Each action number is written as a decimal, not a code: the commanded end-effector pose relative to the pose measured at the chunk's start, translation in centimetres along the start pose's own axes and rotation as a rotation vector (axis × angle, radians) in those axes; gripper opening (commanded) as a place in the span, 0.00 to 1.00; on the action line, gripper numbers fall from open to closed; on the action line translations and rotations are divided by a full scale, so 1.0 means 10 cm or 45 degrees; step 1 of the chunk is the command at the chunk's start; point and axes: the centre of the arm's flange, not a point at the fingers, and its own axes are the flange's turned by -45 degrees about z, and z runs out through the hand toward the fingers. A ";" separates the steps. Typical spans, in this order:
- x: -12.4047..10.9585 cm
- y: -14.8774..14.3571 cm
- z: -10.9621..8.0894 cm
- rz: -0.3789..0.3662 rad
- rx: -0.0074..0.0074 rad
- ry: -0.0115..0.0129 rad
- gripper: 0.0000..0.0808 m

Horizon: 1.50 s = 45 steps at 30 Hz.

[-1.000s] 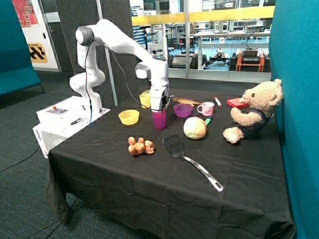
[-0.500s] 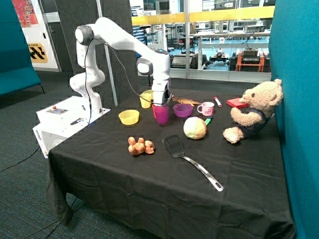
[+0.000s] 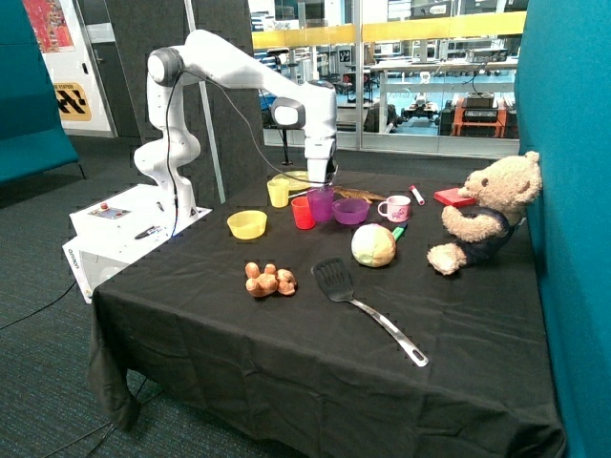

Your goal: Match the cups with the appropriate bowls

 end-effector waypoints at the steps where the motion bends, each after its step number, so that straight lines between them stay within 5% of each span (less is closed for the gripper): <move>1: 0.18 -0.37 -0.17 -0.098 0.0018 -0.0015 0.00; 16: 0.17 -0.85 -0.10 -0.208 0.0019 -0.0014 0.00; 33: 0.45 -0.93 0.01 -0.065 0.0018 -0.0015 0.00; 45: 0.56 -1.16 -0.02 -0.120 0.0018 -0.0014 0.00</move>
